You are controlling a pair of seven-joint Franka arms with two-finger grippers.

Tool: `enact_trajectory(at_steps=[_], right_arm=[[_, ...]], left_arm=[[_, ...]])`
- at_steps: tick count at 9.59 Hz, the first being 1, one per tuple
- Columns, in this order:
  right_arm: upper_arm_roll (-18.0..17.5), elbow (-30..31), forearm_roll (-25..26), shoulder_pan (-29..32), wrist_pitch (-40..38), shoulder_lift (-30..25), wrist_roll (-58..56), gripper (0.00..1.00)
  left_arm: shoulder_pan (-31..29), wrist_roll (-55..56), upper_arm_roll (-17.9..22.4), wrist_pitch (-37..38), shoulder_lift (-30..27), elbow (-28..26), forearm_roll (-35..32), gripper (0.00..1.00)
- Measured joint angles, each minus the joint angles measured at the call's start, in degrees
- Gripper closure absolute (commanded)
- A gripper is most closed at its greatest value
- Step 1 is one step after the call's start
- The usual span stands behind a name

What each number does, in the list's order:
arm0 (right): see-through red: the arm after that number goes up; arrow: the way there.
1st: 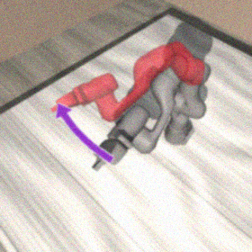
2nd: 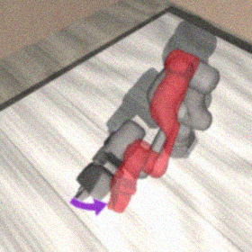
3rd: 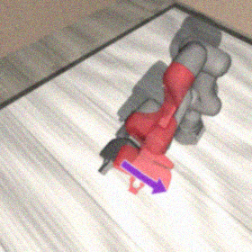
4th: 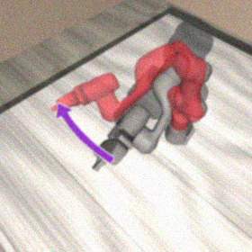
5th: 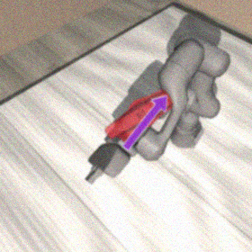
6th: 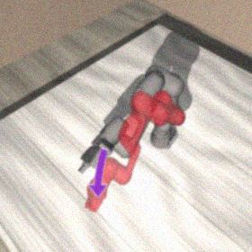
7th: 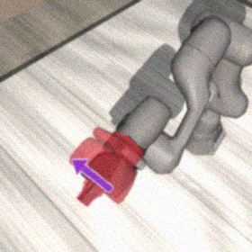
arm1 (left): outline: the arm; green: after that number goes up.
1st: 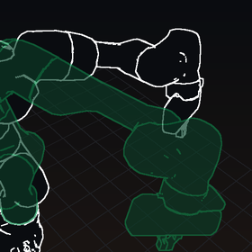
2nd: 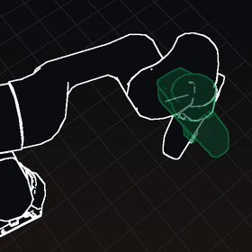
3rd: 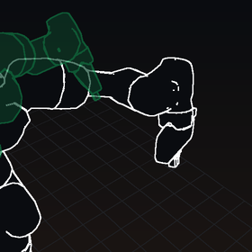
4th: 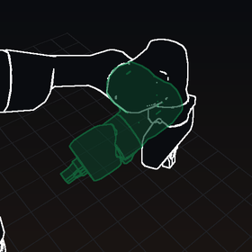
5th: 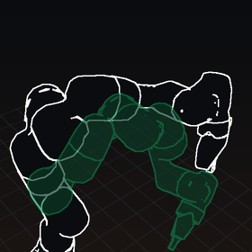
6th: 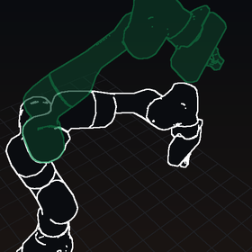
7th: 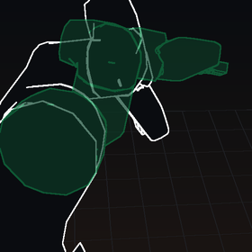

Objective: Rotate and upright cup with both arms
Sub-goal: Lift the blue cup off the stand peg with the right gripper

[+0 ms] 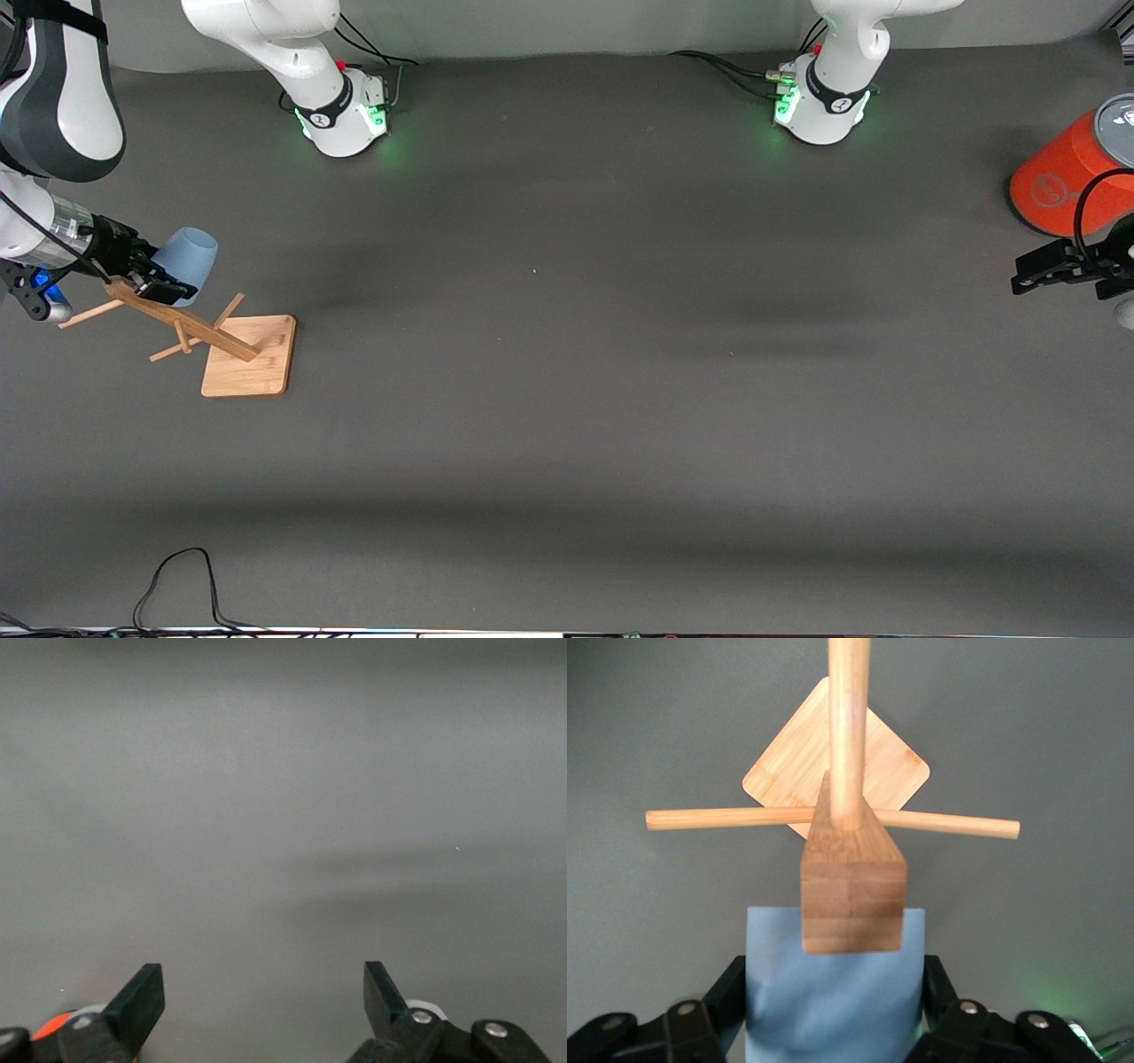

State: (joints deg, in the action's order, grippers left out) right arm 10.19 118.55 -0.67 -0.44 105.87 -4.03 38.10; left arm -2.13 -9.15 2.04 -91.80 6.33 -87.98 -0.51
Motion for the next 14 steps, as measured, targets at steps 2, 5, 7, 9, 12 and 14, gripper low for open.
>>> enact_trajectory(at_steps=[2, 5, 7, 9, 12, 14], right_arm=[[0.0, 0.0, 0.0, 0.0, 0.0, -0.1, 0.0, 0.49], [-0.2, -0.2, -0.1, -0.2, -1.9, -2.4, 1.0, 0.5], [-0.5, -0.3, -0.2, -2.2, -5.4, -6.0, 3.6, 0.5], [-0.7, -0.3, -0.3, -6.1, -9.0, -9.6, 9.3, 0.5], [-0.9, -0.3, -0.5, -16.7, -10.8, -13.0, 24.7, 0.5], [-1.1, -0.8, -0.9, -26.2, -10.3, -12.8, 38.7, 0.53]], left_arm=[[0.0, 0.0, 0.0, 0.0, 0.1, 0.0, 0.1, 0.0], [0.0, 0.0, 0.0, 0.0, 0.2, 0.0, 0.1, 0.0], [0.0, 0.0, 0.0, 0.1, 0.2, 0.0, 0.2, 0.0], [0.0, -0.7, 0.0, 0.1, 0.2, 0.0, 0.2, 0.0], [-0.2, -1.2, 0.0, 0.1, 0.2, 0.0, 0.2, 0.0], [-1.0, -1.3, 0.1, 0.1, 0.2, 0.0, 0.2, 0.0]])
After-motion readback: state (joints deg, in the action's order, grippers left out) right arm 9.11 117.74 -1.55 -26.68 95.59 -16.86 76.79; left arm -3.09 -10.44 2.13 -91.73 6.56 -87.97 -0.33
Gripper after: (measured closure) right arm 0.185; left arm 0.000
